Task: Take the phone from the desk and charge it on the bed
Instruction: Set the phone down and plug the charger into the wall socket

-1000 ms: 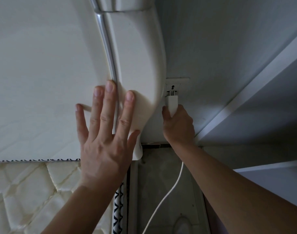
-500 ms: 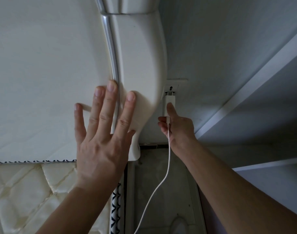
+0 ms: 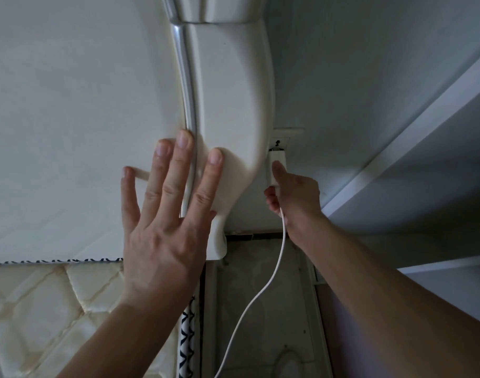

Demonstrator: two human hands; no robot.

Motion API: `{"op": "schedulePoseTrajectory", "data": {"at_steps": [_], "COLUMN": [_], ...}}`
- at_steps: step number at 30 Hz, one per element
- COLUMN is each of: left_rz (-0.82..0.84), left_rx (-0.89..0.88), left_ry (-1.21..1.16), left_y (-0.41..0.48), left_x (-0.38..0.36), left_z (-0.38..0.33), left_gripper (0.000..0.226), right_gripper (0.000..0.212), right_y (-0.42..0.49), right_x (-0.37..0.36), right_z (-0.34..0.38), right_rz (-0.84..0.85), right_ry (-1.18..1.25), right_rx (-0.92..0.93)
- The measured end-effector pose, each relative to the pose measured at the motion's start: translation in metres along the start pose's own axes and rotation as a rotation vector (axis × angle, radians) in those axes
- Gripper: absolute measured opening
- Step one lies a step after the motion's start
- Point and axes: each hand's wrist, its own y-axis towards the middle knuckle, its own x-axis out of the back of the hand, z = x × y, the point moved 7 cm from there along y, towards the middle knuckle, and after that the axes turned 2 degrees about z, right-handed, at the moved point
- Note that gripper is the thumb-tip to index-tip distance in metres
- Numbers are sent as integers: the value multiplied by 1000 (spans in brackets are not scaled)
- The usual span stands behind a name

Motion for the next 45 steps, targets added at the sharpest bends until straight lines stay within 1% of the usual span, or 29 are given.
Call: {"op": "schedulePoseTrajectory", "data": {"at_steps": [2, 5, 9, 12, 14, 15, 17, 19, 21, 24, 26, 28, 30, 31, 33, 35, 36, 38, 40, 45], "left_rz": [1, -5, -11, -12, -6, 0, 4, -3, 1, -7, -3, -2, -5, 0, 12, 21, 23, 24, 27, 40], "left_rx": [3, 2, 8, -1, 0, 3, 5, 0, 11, 30, 22, 14, 9, -1, -15, -27, -31, -35, -40, -28], "left_ry": [0, -13, -6, -1, -10, -16, -21, -25, -32, -43, -30, -17, -7, -1, 9, 22, 27, 35, 33, 50], "left_y": [0, 1, 1, 0, 1, 1, 2, 2, 1, 1, 2, 0, -1, -1, 0, 1, 1, -1, -2, -2], "left_x": [-1, 0, 1, 1, 2, 1, 1, 1, 2, 3, 3, 3, 5, 6, 6, 6, 6, 6, 5, 5], "left_z": [0, -1, 0, 2, 2, 1, 0, 1, 1, 1, 1, 0, 1, 1, 1, 2, 2, 2, 2, 2], "left_gripper": [94, 90, 92, 95, 97, 96, 94, 94, 93, 90, 91, 95, 98, 99, 102, 106, 107, 106, 104, 101], "right_gripper": [36, 35, 40, 36, 31, 29, 32, 36, 37, 33, 32, 36, 33, 33, 40, 36, 33, 36, 38, 40], "right_y": [2, -1, 1, 1, 0, 0, -1, 1, 0, 4, 3, 0, -6, -8, -10, -13, -15, -13, -9, -5], "right_x": [1, -1, 0, 0, 1, 2, 1, 1, 1, 0, 0, 0, 0, 1, 3, 3, 2, 1, 0, 2], "right_z": [3, 3, 9, 9, 14, 16, 19, 19, 19, 21, 20, 17, 15, 14, 15, 26, 31, 35, 35, 33], "right_rz": [-27, -21, -23, -36, -41, -37, -9, 5, 12, 37, 27, 30, 46, 42, -2, -97, -133, -169, -187, -211], "right_ry": [-1, -7, 7, -10, -5, 12, 20, -20, -27, -24, -28, -17, -49, -88, -312, -612, -702, -775, -797, -749], "right_rx": [-13, 9, -55, -42, -69, -107, -149, -133, -157, -206, -224, -220, -156, -86, 138, 385, 448, 492, 501, 474]}}
